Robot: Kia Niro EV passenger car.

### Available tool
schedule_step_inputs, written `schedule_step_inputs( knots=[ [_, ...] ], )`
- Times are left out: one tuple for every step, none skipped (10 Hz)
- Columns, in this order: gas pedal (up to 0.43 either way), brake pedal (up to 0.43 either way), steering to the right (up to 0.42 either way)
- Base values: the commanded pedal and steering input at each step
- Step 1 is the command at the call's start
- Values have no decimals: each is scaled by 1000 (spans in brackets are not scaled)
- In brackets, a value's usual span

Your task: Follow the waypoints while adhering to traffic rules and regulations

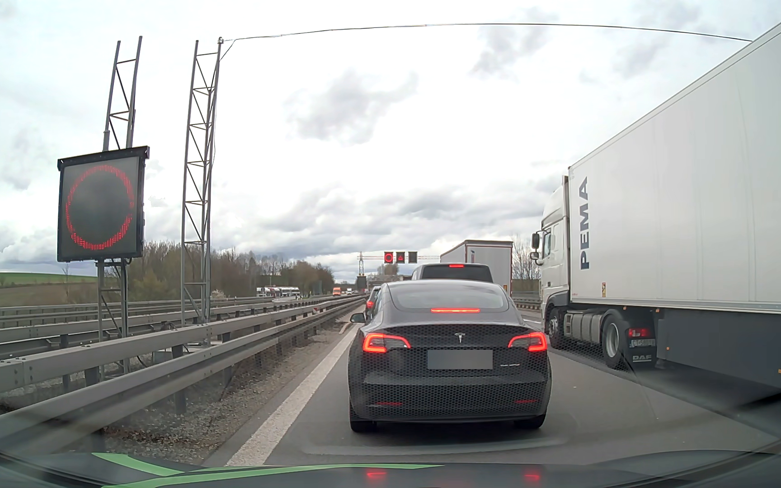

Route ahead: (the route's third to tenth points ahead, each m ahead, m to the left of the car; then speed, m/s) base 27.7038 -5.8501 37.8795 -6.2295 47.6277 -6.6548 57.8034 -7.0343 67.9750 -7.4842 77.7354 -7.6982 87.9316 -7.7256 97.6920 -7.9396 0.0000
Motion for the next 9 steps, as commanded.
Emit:
schedule_step_inputs(
  knots=[
    [0, 293, -3],
    [0, 293, -3],
    [0, 299, -3],
    [0, 299, -3],
    [0, 299, -3],
    [0, 293, -3],
    [0, 293, -3],
    [0, 293, -3],
    [0, 299, -3]
  ],
)
